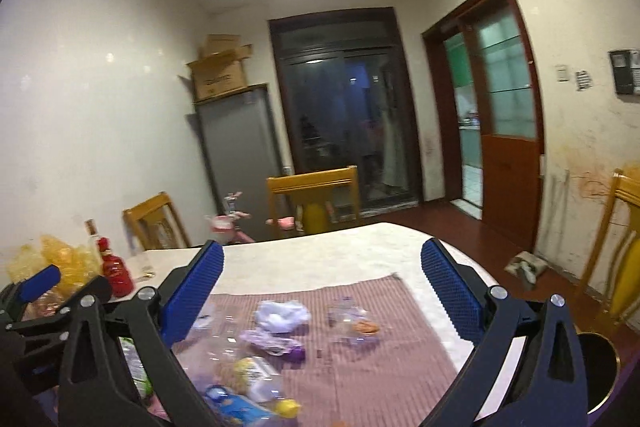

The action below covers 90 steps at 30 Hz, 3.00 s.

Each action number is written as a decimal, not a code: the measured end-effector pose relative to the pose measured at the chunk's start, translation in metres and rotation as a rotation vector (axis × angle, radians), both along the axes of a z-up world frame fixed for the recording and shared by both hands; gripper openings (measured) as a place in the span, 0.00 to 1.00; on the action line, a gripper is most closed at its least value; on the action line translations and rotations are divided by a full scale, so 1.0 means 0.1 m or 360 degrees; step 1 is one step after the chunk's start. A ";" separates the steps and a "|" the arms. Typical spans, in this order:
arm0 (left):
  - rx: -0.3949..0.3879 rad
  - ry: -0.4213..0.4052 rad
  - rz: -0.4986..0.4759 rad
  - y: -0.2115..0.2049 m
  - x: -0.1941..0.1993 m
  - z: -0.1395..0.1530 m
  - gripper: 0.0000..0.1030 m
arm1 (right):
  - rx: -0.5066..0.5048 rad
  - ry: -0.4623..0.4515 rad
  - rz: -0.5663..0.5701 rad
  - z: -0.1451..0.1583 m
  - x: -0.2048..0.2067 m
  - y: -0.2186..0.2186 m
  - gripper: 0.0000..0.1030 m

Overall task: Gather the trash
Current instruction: 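Move both tools back from the bin to above the table, then grasp the crumpled white tissue with the right gripper while the left gripper grasps the clear plastic bag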

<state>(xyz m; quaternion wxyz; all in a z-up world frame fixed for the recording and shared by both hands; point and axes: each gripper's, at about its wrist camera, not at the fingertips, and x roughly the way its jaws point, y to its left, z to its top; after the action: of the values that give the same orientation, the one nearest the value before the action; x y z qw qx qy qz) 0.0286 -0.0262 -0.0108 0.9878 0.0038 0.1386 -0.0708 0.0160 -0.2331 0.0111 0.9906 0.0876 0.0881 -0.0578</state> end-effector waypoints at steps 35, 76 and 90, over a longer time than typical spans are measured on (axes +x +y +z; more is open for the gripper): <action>-0.0034 0.0189 0.0188 0.58 0.34 -0.31 0.94 | -0.0258 0.0336 0.0365 -0.28 1.00 0.10 0.96; 0.0369 0.0938 -0.0068 1.08 2.71 -1.31 0.94 | -0.0267 0.1147 0.0896 -1.42 3.19 0.42 0.28; 0.0601 0.1450 -0.0361 0.96 3.66 -2.14 0.24 | -0.0214 0.1034 0.0867 -1.15 3.12 0.35 0.29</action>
<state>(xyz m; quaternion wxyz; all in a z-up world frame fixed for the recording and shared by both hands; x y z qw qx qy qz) 0.3945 0.0702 -0.2248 0.7951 0.1662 0.5647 -0.1458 0.3285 -0.1982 -0.1039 0.8939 -0.0264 0.4116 0.1757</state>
